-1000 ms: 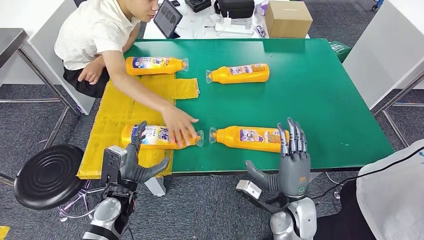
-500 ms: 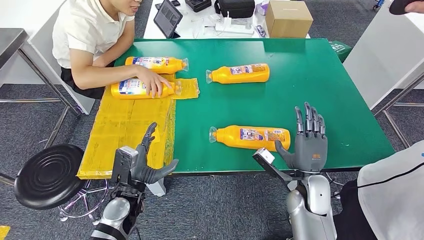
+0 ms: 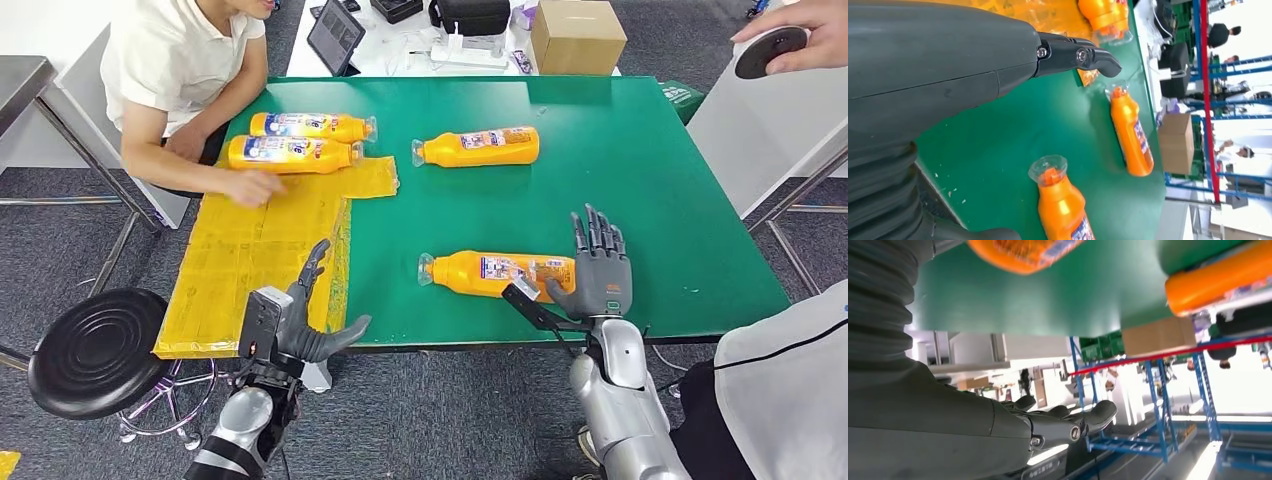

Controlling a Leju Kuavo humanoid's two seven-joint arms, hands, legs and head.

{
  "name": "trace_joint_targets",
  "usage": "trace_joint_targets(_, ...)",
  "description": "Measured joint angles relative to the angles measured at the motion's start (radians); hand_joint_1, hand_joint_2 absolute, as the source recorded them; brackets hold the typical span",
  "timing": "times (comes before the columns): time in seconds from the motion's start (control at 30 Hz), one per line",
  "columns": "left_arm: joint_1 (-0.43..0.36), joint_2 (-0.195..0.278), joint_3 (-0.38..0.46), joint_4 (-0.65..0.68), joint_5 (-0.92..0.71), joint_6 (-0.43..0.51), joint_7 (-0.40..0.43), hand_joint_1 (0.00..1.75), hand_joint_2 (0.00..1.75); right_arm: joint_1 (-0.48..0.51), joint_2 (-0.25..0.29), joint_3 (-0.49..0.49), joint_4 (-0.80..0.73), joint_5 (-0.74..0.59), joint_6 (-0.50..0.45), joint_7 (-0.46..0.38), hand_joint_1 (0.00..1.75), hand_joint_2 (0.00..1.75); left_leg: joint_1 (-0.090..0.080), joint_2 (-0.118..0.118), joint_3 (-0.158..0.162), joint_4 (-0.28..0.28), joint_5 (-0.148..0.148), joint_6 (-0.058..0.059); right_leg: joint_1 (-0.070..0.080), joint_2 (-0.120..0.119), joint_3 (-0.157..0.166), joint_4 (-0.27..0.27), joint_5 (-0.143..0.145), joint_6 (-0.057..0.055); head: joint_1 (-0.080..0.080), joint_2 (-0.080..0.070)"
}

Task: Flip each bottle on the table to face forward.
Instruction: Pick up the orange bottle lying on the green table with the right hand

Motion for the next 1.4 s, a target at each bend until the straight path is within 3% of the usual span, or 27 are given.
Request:
trace_joint_targets(0.33,-0.025,-0.006,-0.022,0.033,-0.011,0.023,0.0,0.0,1.75,-0.052,0.01,0.06,0.176,-0.029,0.0,-0.009,0.0,1.75,0.0,-0.001,0.0,0.0,0.0,0.0,0.0,0.0,0.0,0.0,0.0,0.0,0.0,0.0)
trace_joint_targets(0.8,-0.031,-0.006,-0.026,0.047,-0.014,0.024,0.0,0.0,1.75,-0.073,0.02,0.093,0.245,-0.042,-0.001,-0.003,0.0,1.75,0.0,0.0,0.0,0.0,0.0,0.0,0.0,0.0,0.0,0.0,0.0,0.0,0.0,0.0)
trace_joint_targets(1.13,-0.034,-0.008,-0.044,0.052,0.001,-0.009,0.01,0.0,1.75,-0.11,0.006,0.154,0.298,0.069,0.013,0.22,0.0,1.75,0.0,0.0,0.0,0.0,0.0,0.0,0.0,0.0,0.0,0.0,0.0,0.0,0.0,0.0)
trace_joint_targets(1.4,-0.042,-0.013,-0.051,0.064,0.012,-0.025,0.021,0.0,1.75,-0.155,-0.007,0.176,0.37,0.064,0.049,0.243,0.0,1.75,0.0,0.0,0.0,0.0,0.0,0.0,0.0,0.0,0.0,0.0,0.0,0.0,0.0,0.0)
